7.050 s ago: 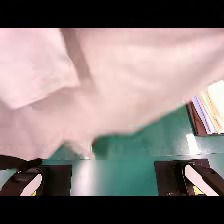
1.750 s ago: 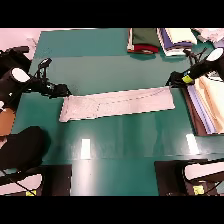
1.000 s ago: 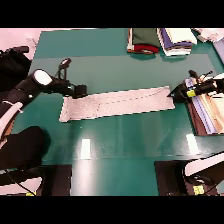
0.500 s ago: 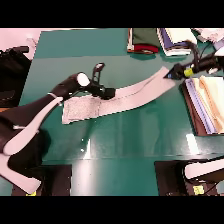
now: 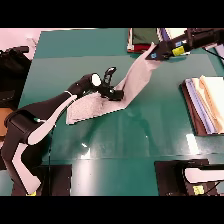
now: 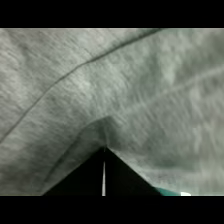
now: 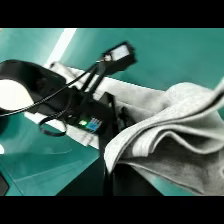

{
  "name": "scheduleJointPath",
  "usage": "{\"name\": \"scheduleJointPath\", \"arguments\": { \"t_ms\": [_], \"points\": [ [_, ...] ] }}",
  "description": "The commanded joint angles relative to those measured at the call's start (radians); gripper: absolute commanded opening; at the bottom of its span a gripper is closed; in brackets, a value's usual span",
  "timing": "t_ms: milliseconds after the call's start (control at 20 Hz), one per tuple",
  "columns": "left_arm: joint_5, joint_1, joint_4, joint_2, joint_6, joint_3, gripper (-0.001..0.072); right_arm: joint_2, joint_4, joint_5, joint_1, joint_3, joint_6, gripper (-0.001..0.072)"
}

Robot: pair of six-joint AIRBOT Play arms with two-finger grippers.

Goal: Fold the shirts.

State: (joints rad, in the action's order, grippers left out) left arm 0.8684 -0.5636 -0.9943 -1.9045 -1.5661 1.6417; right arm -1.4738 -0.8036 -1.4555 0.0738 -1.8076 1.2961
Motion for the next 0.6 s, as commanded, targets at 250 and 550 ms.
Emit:
{"name": "scheduleJointPath", "arguments": {
  "t_ms": [250,550],
  "points": [
    [0.178,0.285,-0.253,0.338,-0.005,0.039,0.0021,-0.064,0.105,0.136,0.309,-0.032,0.019,0.0011],
    [0.255,0.504,-0.439,0.667,-0.004,0.039,0.0021,-0.274,0.105,0.541,0.670,-0.032,-0.014,0.0351]
  ]
}}
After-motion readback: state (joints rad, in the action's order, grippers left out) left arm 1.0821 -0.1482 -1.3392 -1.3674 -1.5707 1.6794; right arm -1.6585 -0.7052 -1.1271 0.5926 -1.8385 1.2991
